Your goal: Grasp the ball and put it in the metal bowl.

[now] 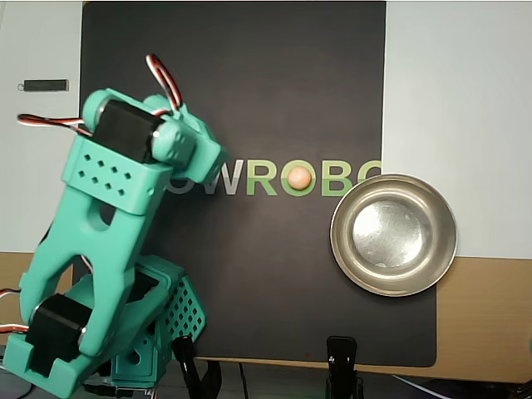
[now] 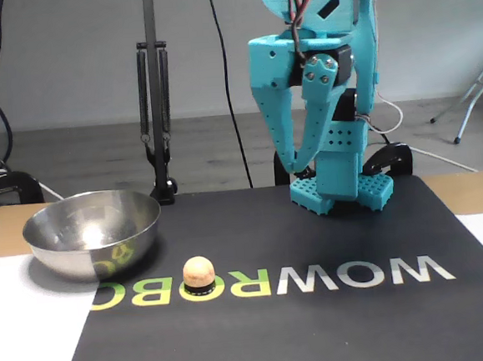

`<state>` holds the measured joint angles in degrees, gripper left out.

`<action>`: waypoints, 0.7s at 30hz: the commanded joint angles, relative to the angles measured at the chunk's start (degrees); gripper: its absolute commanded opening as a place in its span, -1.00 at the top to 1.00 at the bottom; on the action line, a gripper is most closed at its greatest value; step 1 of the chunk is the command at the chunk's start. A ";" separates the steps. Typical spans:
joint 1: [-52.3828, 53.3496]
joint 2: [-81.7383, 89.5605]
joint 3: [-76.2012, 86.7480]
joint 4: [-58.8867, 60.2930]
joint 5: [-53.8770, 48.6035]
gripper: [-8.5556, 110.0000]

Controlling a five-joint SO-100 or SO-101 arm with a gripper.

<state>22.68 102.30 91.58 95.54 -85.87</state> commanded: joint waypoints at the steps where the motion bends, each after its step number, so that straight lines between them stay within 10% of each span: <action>1: 0.62 0.09 0.00 0.44 -0.44 0.85; 21: 9.14 -0.18 -0.09 0.35 -0.53 0.85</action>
<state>30.85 102.30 91.58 95.54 -85.87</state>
